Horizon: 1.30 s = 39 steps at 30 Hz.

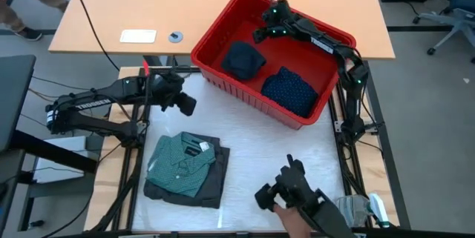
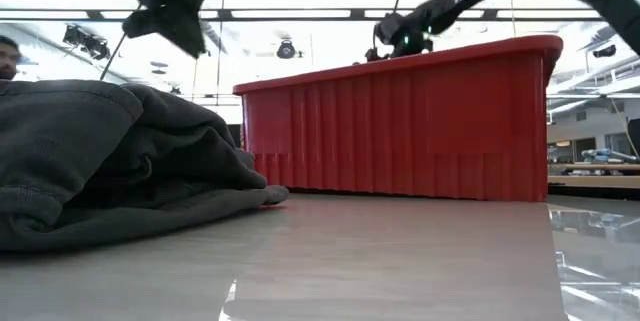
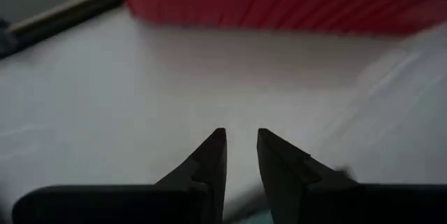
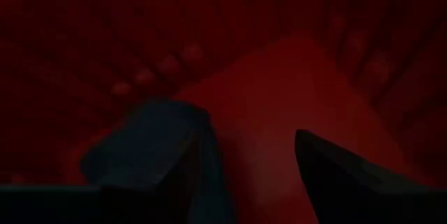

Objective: Fold laundry
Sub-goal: Stack the dark green polo on top of the dark blue shorts

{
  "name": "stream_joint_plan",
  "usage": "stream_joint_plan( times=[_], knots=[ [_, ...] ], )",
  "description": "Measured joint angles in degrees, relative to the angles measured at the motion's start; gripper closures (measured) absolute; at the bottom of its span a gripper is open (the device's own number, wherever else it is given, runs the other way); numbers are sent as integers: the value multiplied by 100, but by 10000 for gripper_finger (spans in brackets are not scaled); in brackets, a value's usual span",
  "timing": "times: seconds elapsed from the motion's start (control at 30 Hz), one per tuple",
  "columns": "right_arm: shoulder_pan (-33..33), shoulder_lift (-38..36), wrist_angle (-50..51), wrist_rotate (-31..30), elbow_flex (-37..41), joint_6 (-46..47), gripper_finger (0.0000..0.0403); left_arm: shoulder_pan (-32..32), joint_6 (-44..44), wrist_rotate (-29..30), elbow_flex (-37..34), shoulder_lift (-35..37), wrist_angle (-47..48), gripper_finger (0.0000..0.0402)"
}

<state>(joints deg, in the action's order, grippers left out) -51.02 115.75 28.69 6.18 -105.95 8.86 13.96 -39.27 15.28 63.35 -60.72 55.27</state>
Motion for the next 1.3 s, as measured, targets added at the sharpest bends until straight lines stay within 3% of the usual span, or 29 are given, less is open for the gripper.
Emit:
stream_joint_plan(
  times=[0.13,0.3,0.5,1.0,1.3],
  knots=[
    [343,-432,-41,-29,0,-185,165,-125,144,-98,0,-51,550,317],
    [1006,-887,-202,209,0,-140,165,-395,754,-489,-7,-50,517,317],
    [2053,-1074,-255,221,0,598,165,-854,1582,-491,-7,-48,351,317],
    [5105,-1076,80,-1805,0,1528,165,-2389,2405,-477,-7,-22,-276,317],
    [6051,-1076,81,-1810,2,2124,165,-3076,2847,-337,-6,-22,-1377,317]
  ],
)
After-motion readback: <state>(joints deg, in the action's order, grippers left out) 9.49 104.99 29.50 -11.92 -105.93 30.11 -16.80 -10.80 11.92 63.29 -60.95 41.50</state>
